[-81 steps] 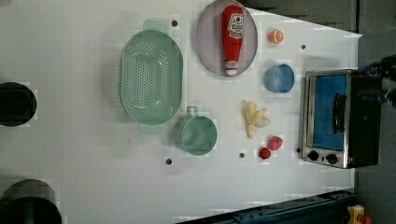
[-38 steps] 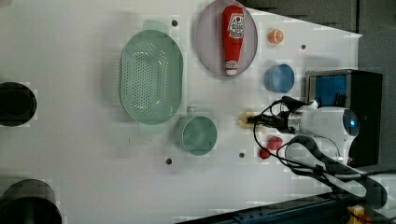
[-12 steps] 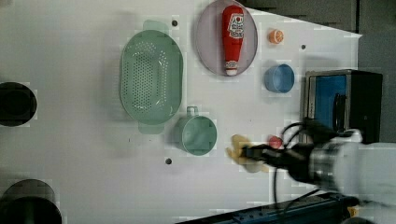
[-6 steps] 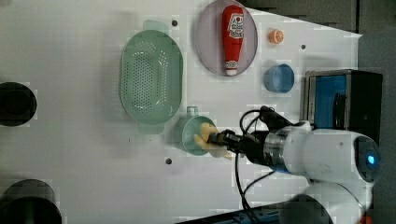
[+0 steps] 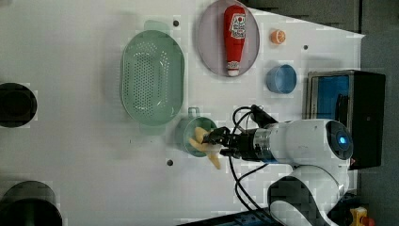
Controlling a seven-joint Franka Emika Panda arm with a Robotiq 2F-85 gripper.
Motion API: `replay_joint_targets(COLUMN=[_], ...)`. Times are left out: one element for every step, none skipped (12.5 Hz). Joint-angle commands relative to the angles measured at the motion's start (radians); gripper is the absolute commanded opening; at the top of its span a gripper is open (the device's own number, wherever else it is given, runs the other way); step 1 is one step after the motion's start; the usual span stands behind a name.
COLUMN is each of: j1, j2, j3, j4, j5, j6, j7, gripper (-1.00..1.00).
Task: Pick Banana and place it in mug.
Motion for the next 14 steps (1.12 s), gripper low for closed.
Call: replay_joint_targets(j1=[0.003,0.003,0.003,0.003,0.001,-0.003,-0.008,-0.011,-0.012,-0.014,-0.017,-0.02,-0.022,-0.023], j2=[-0.087,-0.109,-0.131,-0.157,-0.188,-0.218,-0.248,-0.274,-0.294,-0.308,-0.315,-0.319,-0.323,-0.327], j3=[0.007,0.002,0.002,-0.003,-0.017,-0.04,-0.072,-0.11,-0.15,-0.193,-0.236,-0.278,-0.32,-0.355], j4=[0.029,0.038,0.048,0.06,0.076,0.091,0.111,0.14,0.174,0.211,0.25,0.287,0.317,0.341], j5=[-0.013,-0.011,-0.011,-0.011,-0.011,-0.011,-0.011,-0.011,-0.011,-0.012,-0.017,-0.03,-0.055,-0.08], j6=[0.015,0.014,0.011,0.01,-0.005,-0.057,-0.119,-0.185,-0.253,-0.326,-0.387,-0.439,-0.48,-0.5], j7=[0.06,0.06,0.06,0.06,0.06,0.06,0.06,0.058,0.042,0.019,-0.007,-0.032,-0.043,-0.046], gripper=[1.0,1.0,1.0,1.0,1.0,1.0,1.0,1.0,1.0,1.0,1.0,1.0,1.0,1.0])
